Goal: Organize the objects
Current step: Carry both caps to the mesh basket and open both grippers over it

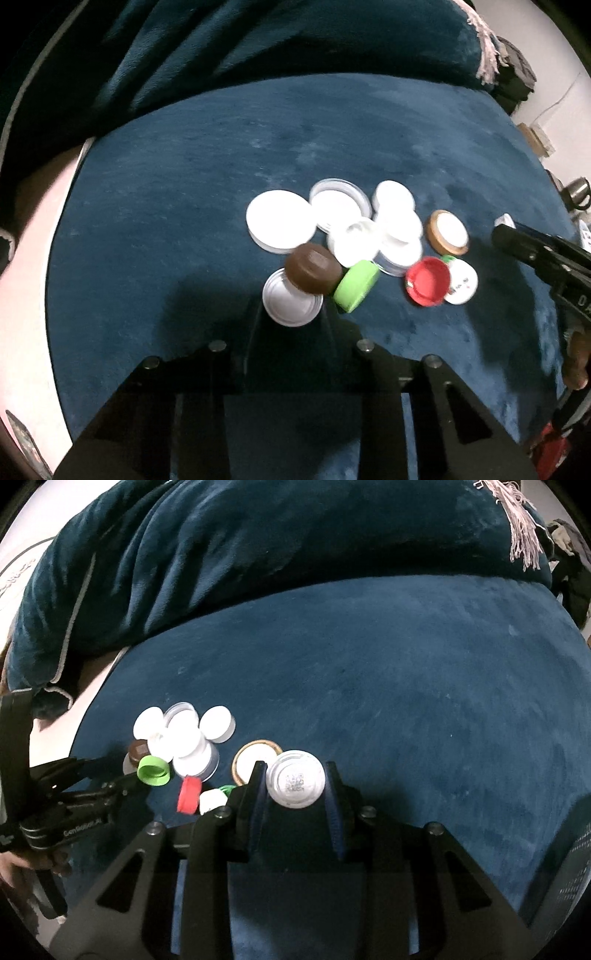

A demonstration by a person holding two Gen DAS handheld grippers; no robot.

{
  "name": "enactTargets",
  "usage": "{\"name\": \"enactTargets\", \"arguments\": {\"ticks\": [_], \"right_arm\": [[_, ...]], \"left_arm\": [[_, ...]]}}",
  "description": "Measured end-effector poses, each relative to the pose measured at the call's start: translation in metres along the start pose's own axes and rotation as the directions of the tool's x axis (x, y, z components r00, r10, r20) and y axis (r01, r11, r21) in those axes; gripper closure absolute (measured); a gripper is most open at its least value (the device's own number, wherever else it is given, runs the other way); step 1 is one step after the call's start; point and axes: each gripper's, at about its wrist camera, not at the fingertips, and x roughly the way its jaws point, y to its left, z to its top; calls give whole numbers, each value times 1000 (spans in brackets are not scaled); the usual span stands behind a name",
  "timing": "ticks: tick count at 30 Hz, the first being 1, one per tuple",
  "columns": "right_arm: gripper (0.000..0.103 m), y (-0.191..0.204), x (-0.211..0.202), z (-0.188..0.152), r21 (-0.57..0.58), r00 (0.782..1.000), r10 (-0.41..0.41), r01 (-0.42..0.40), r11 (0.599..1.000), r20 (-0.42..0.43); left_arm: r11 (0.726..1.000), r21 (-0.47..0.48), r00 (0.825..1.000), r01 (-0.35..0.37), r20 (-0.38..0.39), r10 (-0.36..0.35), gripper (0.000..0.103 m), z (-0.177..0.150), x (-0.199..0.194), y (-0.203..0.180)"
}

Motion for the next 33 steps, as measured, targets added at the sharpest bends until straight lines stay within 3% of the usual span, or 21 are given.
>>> {"name": "enactTargets", "arguments": {"ticks": [5,10,16,21,27,33], "right_arm": [[72,4,-19,-12,1,1000,14,-14,1000,4],[72,8,-39,-25,8,1000,24,-24,1000,21],[72,-1,-89,-43,25,997,7,-9,1000,76],[72,-33,-134,-59,80,991,-50,40,996,120],[72,-92,-184,-90,198,976,-166,136,971,141],[72,-167,-224,-125,367,954,-263,195,910,144]], "left_arm": [[998,62,1000,-9,-11,9,72,-10,-19,-18],[995,99,999,23,33,-27,72,-11,-52,-45],[980,183,991,78,97,-97,72,-11,-88,-109],[962,240,978,132,127,-166,72,-9,-114,-172],[911,355,958,209,114,-264,72,-8,-133,-270],[835,450,930,316,25,-366,72,-17,-127,-372]]}}
